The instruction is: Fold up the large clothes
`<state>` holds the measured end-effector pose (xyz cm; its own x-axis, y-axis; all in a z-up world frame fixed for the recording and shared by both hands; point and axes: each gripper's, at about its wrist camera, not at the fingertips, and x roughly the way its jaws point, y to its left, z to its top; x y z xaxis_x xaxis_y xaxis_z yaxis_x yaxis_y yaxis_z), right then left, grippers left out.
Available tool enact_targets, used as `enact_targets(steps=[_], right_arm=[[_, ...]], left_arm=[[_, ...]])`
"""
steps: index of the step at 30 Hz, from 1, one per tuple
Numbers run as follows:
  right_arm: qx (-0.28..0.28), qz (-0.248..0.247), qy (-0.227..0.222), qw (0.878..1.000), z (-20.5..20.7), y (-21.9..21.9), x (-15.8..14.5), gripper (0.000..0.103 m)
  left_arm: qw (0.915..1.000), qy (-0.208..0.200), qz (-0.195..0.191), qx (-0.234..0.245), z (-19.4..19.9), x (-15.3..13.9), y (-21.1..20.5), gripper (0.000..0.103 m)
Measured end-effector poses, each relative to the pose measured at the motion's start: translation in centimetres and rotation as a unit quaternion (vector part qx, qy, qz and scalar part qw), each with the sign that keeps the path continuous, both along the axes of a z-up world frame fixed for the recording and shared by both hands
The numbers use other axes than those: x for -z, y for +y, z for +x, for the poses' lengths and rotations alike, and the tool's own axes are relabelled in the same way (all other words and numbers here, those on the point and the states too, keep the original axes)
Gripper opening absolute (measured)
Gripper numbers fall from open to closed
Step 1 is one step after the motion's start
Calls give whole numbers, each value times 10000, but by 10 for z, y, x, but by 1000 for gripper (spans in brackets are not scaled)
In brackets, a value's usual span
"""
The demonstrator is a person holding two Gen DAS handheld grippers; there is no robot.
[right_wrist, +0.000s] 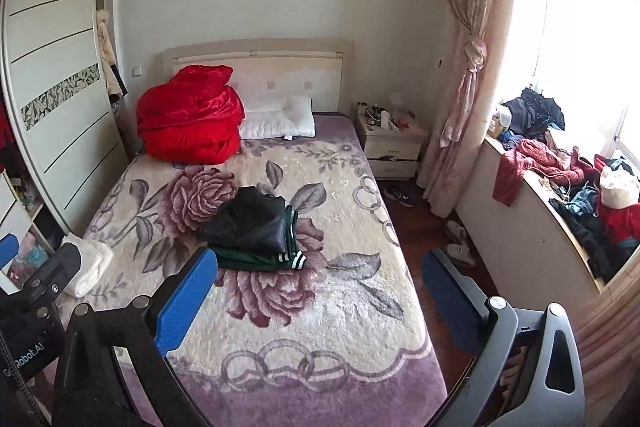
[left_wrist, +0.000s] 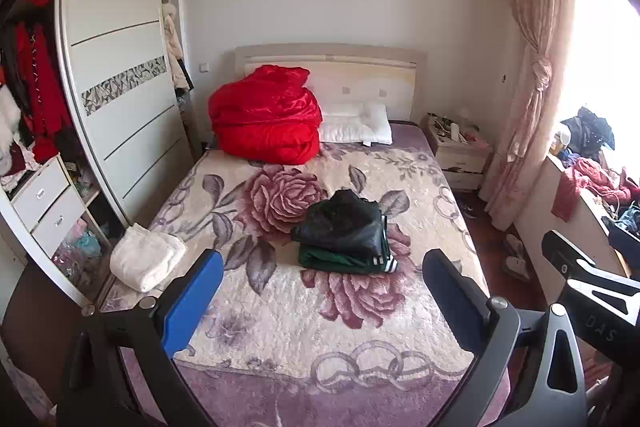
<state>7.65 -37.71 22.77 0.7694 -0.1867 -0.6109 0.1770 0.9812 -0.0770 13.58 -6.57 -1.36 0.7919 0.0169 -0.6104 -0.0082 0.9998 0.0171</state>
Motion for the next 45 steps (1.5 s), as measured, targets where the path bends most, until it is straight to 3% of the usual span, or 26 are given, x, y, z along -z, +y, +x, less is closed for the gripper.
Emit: enact_targets(steps=[45], right_arm=[[-212,28,-192,9996,-11,-8,-3,103]], left_arm=[[9999,-92,20,-119,-6,-14,1,102]])
